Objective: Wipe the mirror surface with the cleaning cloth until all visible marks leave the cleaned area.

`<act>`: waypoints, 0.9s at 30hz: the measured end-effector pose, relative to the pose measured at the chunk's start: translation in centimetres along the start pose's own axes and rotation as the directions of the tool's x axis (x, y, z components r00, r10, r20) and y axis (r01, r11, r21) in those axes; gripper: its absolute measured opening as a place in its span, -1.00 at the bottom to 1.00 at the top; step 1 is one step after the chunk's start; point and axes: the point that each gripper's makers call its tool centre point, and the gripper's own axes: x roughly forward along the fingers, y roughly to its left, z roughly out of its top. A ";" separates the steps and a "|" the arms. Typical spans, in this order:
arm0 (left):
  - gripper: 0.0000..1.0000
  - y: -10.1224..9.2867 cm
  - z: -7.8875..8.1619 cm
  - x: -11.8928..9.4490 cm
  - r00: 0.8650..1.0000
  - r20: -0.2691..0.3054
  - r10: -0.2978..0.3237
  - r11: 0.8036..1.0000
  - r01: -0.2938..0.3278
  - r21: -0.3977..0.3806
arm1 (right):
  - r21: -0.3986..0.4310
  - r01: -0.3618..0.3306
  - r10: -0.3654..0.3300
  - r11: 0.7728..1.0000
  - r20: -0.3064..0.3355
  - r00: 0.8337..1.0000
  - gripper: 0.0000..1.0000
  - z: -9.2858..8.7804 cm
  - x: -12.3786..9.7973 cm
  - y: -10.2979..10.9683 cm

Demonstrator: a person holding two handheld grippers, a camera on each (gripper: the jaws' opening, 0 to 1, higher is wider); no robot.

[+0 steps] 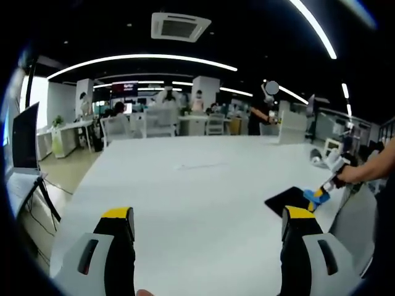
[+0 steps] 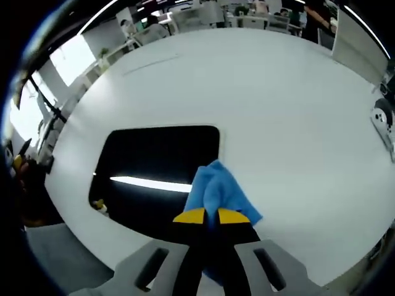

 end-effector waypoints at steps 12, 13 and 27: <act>0.99 0.1 -0.4 0.0 1.000 -0.009 -0.001 1.000 0.001 -0.005 | 0.003 0.013 -0.013 1.000 -0.008 1.000 -1.00 0.0 0.1 0.0; 0.99 0.1 -0.4 0.0 1.000 -0.011 -0.002 1.000 0.002 -0.004 | 0.011 0.011 -0.011 1.000 -0.006 1.000 -1.00 0.0 0.1 0.0; 0.99 -0.3 0.2 0.5 1.000 -0.018 -0.018 1.000 0.018 0.022 | 0.008 0.007 -0.007 1.000 0.000 1.000 -1.00 -0.1 0.1 0.2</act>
